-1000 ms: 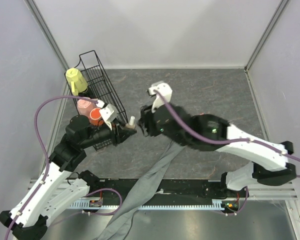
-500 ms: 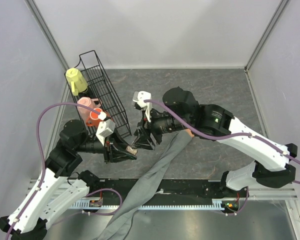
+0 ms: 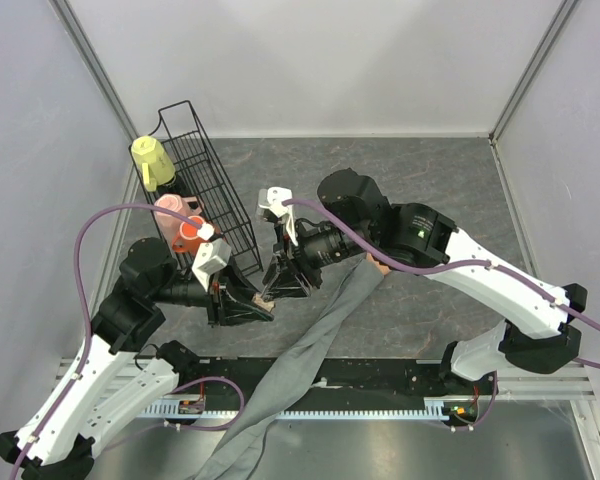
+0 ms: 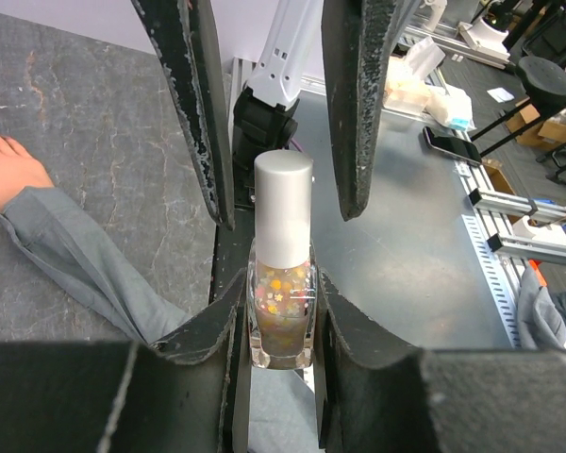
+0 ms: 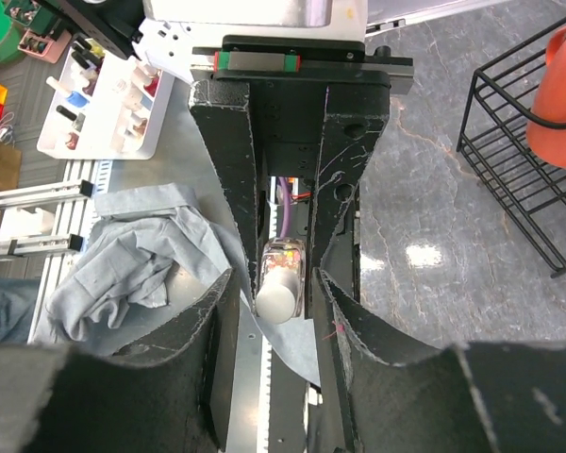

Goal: Paint the nails

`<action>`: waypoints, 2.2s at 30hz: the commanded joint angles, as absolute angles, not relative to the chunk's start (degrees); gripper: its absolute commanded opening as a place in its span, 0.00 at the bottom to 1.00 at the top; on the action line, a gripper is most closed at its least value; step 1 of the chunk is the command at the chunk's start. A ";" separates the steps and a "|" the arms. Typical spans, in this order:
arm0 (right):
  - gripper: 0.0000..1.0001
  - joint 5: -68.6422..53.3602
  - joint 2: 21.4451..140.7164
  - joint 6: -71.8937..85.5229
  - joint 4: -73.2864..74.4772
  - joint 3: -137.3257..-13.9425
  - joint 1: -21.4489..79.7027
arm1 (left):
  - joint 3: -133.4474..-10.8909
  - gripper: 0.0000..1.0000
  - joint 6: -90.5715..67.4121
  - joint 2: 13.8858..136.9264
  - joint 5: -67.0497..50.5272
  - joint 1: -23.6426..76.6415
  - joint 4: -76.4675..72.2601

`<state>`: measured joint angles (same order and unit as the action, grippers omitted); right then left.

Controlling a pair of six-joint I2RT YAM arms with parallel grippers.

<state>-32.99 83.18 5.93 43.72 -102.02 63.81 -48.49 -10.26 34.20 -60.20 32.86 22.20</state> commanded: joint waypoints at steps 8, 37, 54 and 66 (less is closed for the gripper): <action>0.43 -37.18 83.67 4.48 40.96 -101.25 62.84 | -51.50 0.02 -12.22 35.24 -62.05 32.87 19.95; 0.00 46.76 89.73 52.21 44.46 -103.07 85.69 | -46.41 0.02 -8.08 40.17 -10.02 32.96 4.48; 0.65 1.42 75.77 16.04 39.83 -100.47 75.77 | -49.13 0.02 -13.71 33.93 -49.19 32.96 20.31; 0.59 -26.36 75.85 10.28 33.57 -95.80 67.24 | -48.87 0.02 -19.51 34.89 -66.27 32.96 14.68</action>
<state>-17.02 73.87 13.47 35.38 -94.70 68.42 -47.64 -16.49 34.72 -60.90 32.97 17.54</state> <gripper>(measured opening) 0.619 0.317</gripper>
